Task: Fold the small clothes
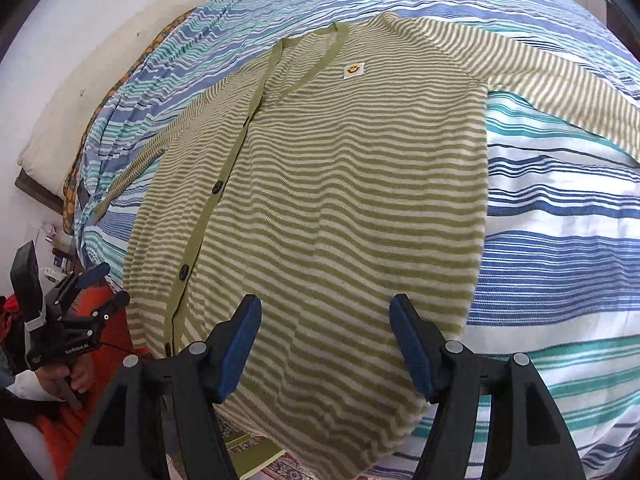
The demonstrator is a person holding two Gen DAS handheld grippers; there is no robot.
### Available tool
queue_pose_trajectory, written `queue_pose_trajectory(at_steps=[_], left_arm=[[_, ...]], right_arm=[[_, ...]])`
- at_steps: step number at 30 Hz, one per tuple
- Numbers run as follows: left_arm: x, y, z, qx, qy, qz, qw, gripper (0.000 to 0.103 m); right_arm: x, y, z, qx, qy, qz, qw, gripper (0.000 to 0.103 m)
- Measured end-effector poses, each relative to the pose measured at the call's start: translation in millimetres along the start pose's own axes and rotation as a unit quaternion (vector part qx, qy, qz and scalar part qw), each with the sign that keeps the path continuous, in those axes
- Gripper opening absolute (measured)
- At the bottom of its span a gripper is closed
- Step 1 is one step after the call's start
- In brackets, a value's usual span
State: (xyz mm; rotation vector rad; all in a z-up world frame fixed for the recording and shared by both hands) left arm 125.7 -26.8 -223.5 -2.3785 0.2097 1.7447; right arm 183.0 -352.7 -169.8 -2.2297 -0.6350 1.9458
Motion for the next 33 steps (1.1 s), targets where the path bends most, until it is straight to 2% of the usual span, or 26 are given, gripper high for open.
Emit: queue_pose_trajectory(at_steps=[2, 4, 8, 10, 14, 16, 18, 21, 33], left_arm=[[7, 13, -4, 0.008, -0.011, 0.005, 0.9999, 0.09], [15, 21, -7, 0.006, -0.02, 0.004, 0.9998, 0.09], [20, 20, 1, -0.007, -0.022, -0.01, 0.9997, 0.09], [15, 12, 7, -0.017, -0.014, -0.012, 0.9997, 0.09], [3, -15, 12, -0.048, 0.024, -0.029, 0.9982, 0.09], [0, -29, 13, -0.068, 0.039, -0.036, 0.9963, 0.09], [-2, -41, 15, -0.086, 0.051, -0.036, 0.9943, 0.09], [-3, -55, 20, -0.107, 0.063, -0.036, 0.9916, 0.09], [12, -95, 33, -0.184, 0.045, -0.029, 0.9814, 0.09]], right_arm=[[-17, 2, -4, 0.014, 0.029, -0.015, 0.999, 0.067], [-26, 3, -7, 0.027, 0.053, -0.022, 0.998, 0.074], [-19, 6, 4, 0.034, 0.063, 0.009, 0.997, 0.074], [-20, 7, 11, 0.035, 0.073, 0.024, 0.996, 0.074], [-40, 4, 10, 0.039, 0.125, 0.037, 0.991, 0.074], [-47, 9, 8, 0.05, 0.144, 0.052, 0.987, 0.083], [-47, 14, 9, 0.059, 0.148, 0.074, 0.984, 0.086], [-45, 20, 13, 0.071, 0.146, 0.085, 0.983, 0.086], [-33, 30, 26, 0.088, 0.132, 0.089, 0.983, 0.086]])
Point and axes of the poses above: each gripper's, at about its wrist camera, not at the fingertips, and x roughly the way its jaws point, y to its right, z to its underside, the point moved 10 cm from there along x, roughly the way its jaws point, and after that the axes turned 13 degrees about -y, right-handed, at the moved point
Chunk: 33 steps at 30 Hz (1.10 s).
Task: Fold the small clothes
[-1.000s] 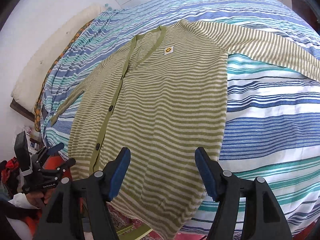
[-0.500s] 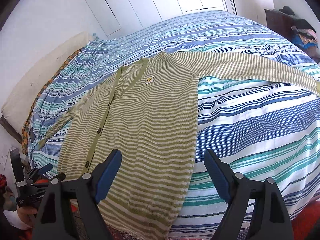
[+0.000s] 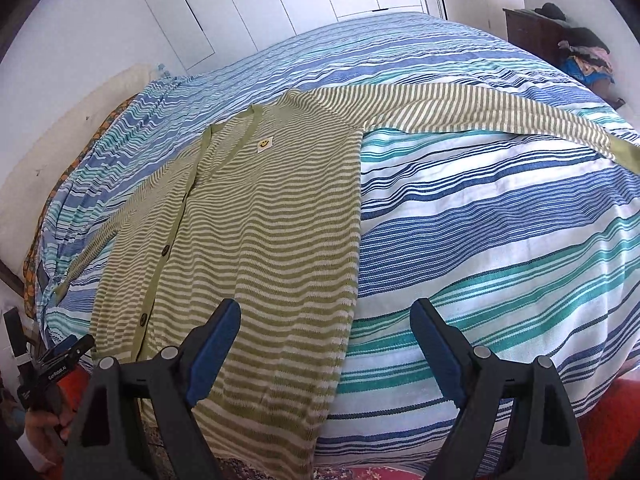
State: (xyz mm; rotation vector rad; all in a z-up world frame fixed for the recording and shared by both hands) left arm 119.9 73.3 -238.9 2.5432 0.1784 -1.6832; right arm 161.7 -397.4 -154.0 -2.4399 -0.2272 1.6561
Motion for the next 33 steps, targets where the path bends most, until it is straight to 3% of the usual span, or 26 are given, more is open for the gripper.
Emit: queue_pose_trajectory(at_steps=[5, 26, 30, 33], left_arm=[[5, -7, 1, -0.015, -0.007, -0.003, 0.9999, 0.09], [11, -4, -3, 0.004, -0.021, -0.024, 0.9995, 0.092], [7, -9, -1, -0.002, -0.019, -0.025, 0.9995, 0.095], [11, -13, 0, -0.007, -0.026, -0.028, 0.9992, 0.096]], right_arm=[[2, 5, 2, 0.01, -0.004, -0.005, 1.0, 0.086], [6, 8, 2, 0.022, -0.009, -0.014, 1.0, 0.086], [-5, 23, -15, 0.063, -0.008, -0.075, 0.995, 0.086], [-37, 67, -52, 0.118, 0.036, -0.089, 0.988, 0.086]])
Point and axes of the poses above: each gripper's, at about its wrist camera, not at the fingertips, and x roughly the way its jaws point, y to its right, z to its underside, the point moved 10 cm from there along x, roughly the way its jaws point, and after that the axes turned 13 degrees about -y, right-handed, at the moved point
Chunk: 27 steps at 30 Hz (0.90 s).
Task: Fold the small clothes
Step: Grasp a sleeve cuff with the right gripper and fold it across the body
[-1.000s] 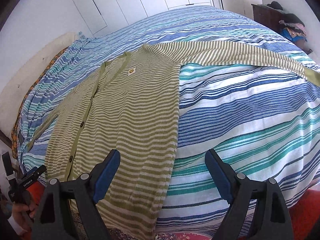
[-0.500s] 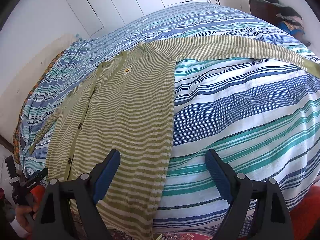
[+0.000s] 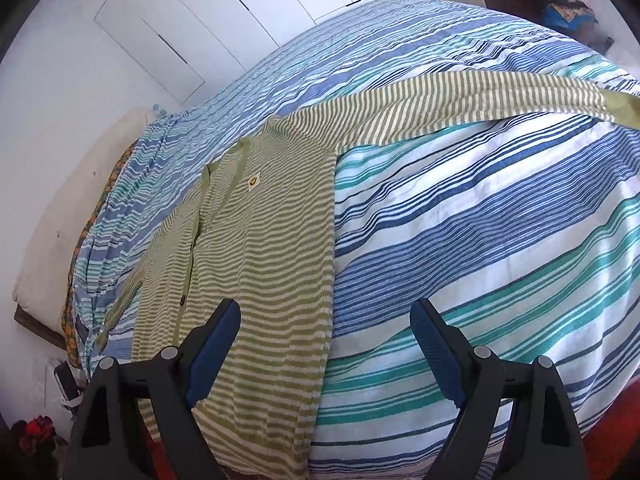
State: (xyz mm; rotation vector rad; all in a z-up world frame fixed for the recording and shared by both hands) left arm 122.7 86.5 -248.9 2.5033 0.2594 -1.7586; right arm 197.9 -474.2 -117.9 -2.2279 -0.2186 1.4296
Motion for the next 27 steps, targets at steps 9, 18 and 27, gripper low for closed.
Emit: queue_pose_trajectory(at_steps=[9, 18, 27], left_arm=[[10, 5, 1, 0.005, -0.015, -0.014, 0.9998, 0.096], [11, 10, 3, 0.016, -0.021, -0.033, 0.9991, 0.098], [17, 12, 3, 0.015, -0.022, -0.017, 0.9995, 0.099]], right_arm=[[-66, 168, -94, 0.274, 0.112, -0.109, 0.949, 0.087], [-62, 263, -123, 0.396, 0.187, -0.083, 0.895, 0.07], [-112, 150, -201, 0.24, 0.192, -0.048, 0.95, 0.005]])
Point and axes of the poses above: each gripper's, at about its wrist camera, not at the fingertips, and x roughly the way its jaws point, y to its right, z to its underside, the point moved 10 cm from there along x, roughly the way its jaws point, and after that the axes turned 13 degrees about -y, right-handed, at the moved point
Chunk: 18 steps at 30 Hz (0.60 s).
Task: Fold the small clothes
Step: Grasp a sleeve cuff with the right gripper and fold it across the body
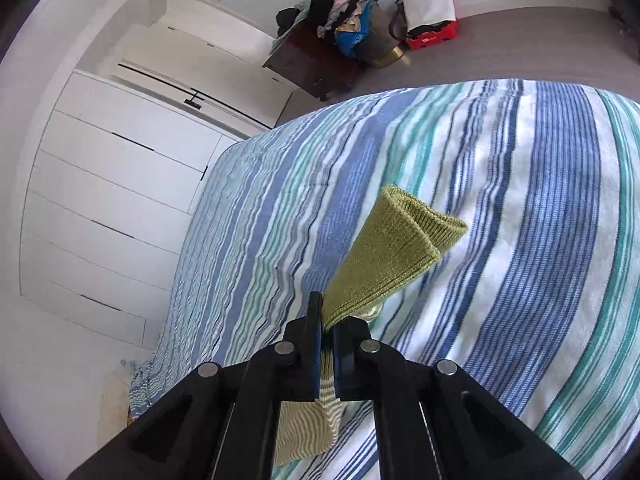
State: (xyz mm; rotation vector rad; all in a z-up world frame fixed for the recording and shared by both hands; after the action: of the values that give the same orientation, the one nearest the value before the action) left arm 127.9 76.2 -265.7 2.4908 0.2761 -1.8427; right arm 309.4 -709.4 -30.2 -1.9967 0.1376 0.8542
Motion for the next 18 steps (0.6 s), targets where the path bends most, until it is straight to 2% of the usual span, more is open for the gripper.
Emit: queue_pose_trajectory(at_steps=[2, 5, 7, 10, 13, 16, 18], left_arm=[[0, 0, -1, -0.002, 0.0, 0.007, 1.0, 0.099], [-1, -2, -2, -0.009, 0.001, 0.022, 0.9997, 0.099], [-4, -6, -2, -0.017, 0.003, 0.032, 0.9993, 0.099], [-8, -13, -1, -0.03, 0.009, 0.044, 0.9986, 0.099], [-11, -23, 1, -0.041, 0.013, 0.052, 0.9977, 0.099], [-12, -34, 4, -0.057, 0.014, 0.054, 0.9968, 0.099], [-11, -42, 4, -0.072, 0.011, 0.059, 0.9956, 0.099]], right_arm=[[1, -89, 13, -0.079, -0.017, -0.047, 0.996, 0.005], [13, -220, 63, -0.185, -0.051, -0.115, 0.975, 0.005], [24, -293, 115, -0.237, -0.079, -0.151, 0.956, 0.005], [54, -370, 204, -0.289, -0.127, -0.188, 0.93, 0.005], [98, -410, 294, -0.335, -0.17, -0.185, 0.908, 0.005], [149, -413, 373, -0.365, -0.208, -0.154, 0.894, 0.005], [183, -396, 421, -0.372, -0.239, -0.126, 0.888, 0.005]])
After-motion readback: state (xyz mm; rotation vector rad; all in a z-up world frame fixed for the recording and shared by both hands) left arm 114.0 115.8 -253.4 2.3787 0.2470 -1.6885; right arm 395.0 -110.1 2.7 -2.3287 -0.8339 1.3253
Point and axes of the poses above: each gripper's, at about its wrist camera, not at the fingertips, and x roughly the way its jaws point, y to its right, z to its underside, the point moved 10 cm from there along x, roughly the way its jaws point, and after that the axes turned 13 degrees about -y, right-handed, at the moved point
